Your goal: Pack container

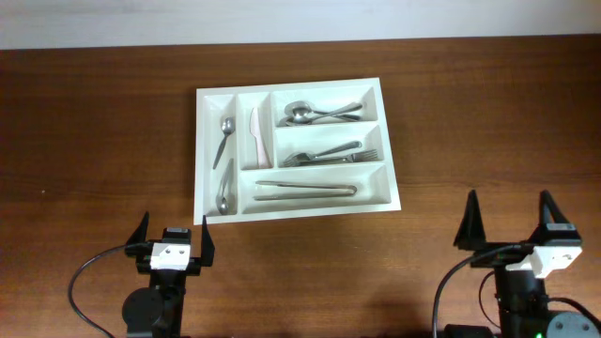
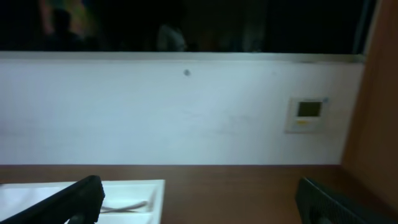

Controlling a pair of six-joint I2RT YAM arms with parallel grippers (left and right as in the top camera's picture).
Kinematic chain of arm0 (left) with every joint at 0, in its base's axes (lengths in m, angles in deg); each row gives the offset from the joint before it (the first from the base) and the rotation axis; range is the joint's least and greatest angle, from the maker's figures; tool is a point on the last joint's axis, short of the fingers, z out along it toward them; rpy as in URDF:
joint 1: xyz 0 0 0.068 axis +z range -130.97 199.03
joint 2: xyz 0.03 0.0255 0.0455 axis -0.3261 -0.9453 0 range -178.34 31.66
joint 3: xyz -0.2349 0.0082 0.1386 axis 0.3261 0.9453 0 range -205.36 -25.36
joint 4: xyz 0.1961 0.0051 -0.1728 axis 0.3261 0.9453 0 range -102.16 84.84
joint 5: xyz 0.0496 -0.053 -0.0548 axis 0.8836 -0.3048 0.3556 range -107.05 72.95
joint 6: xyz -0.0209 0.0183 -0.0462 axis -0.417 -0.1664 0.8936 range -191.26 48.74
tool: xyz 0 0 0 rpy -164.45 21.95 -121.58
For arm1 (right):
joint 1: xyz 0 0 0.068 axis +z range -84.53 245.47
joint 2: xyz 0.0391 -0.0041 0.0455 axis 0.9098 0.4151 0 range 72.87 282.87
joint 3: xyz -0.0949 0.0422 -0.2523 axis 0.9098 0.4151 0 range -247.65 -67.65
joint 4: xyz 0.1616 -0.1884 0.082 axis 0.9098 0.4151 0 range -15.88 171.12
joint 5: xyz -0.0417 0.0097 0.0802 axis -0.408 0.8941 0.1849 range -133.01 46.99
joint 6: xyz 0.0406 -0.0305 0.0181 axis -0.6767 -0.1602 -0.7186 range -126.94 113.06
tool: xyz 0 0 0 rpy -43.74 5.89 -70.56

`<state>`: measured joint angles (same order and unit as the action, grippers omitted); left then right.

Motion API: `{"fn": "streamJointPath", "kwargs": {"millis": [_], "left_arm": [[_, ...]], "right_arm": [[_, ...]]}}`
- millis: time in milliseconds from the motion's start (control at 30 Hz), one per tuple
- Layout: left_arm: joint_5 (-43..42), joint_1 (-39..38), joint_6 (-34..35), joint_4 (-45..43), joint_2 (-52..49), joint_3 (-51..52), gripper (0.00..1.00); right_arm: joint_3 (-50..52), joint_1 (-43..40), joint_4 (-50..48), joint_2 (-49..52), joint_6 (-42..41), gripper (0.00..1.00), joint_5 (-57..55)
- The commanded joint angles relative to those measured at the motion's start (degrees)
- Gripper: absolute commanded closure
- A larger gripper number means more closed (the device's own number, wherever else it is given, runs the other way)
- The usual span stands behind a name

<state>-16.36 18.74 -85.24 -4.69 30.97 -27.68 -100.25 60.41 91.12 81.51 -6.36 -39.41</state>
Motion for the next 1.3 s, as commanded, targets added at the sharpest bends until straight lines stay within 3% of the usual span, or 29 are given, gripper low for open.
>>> {"fn": "streamJointPath", "kwargs": {"millis": [0, 267, 667, 1267], "left_arm": [[0.20, 0.20, -0.68, -0.20, 0.39, 0.52, 0.01], [0.20, 0.20, -0.68, -0.20, 0.39, 0.52, 0.01], [0.20, 0.20, -0.68, -0.20, 0.39, 0.52, 0.01], [0.20, 0.20, -0.68, -0.20, 0.39, 0.52, 0.01]], "right_arm": [[1.95, 2.82, -0.55, -2.40, -1.53, 0.01, 0.87], [8.37, 3.17, -1.16, -7.50, -1.51, 0.01, 0.72], [17.49, 3.19, -11.32, -8.44, -1.53, 0.01, 0.70], [30.97, 3.17, -11.50, -8.44, -1.53, 0.01, 0.72]]}}
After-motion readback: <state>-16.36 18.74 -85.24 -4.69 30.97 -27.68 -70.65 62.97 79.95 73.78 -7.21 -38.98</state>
